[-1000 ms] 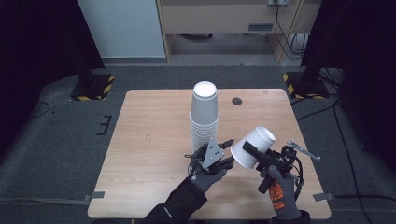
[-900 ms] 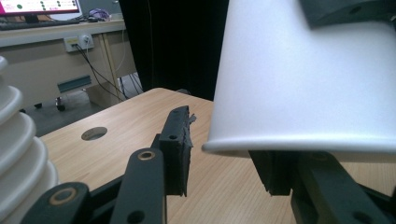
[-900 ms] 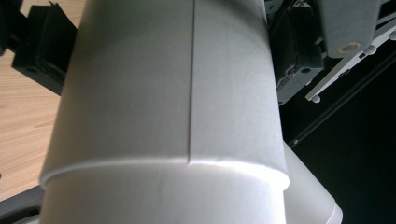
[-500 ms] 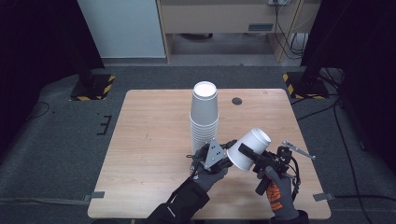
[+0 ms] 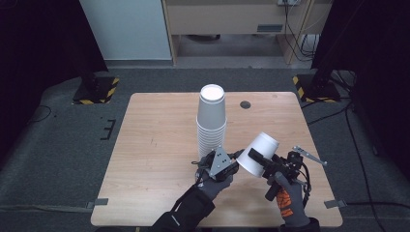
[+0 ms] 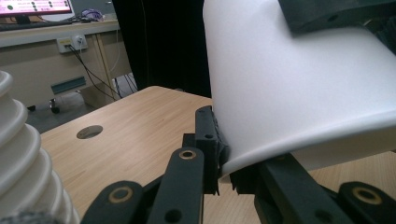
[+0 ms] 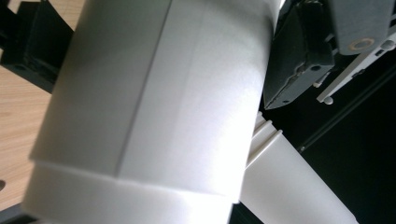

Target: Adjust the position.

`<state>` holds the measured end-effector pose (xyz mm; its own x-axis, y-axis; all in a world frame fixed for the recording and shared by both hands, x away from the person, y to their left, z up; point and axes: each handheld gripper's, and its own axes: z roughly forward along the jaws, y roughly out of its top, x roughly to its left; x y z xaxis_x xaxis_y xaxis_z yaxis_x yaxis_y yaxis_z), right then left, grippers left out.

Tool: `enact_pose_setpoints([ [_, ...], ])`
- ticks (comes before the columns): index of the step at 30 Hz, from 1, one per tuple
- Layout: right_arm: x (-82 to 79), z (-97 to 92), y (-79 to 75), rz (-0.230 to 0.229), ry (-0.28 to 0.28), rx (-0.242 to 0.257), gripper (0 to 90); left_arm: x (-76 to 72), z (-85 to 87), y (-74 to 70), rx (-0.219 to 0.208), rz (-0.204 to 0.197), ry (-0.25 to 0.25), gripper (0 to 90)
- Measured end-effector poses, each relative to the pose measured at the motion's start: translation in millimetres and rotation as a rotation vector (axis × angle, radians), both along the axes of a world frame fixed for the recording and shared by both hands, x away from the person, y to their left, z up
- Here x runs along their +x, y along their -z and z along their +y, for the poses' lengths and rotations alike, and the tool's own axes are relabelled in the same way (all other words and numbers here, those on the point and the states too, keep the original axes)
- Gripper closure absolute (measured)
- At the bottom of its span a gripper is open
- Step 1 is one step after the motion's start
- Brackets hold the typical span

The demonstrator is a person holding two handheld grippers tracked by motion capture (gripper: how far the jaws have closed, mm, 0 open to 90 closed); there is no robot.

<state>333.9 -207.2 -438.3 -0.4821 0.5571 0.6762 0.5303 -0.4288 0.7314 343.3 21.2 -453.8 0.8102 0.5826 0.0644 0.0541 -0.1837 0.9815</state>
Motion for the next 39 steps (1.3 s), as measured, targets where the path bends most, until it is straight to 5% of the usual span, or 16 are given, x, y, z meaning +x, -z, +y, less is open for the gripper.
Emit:
enact_pose_setpoints([
  [24, 2.2, -4.3, 0.4, -0.047, 0.051, -0.041, 3.4, -9.8, 11.6, -2.8, 0.023, 0.033, 0.032, 83.6],
  [39, 5.2, -21.3, 5.8, -0.066, 0.178, -0.106, 8.5, -18.8, 31.8, -9.8, 0.032, 0.04, 0.053, 85.1],
])
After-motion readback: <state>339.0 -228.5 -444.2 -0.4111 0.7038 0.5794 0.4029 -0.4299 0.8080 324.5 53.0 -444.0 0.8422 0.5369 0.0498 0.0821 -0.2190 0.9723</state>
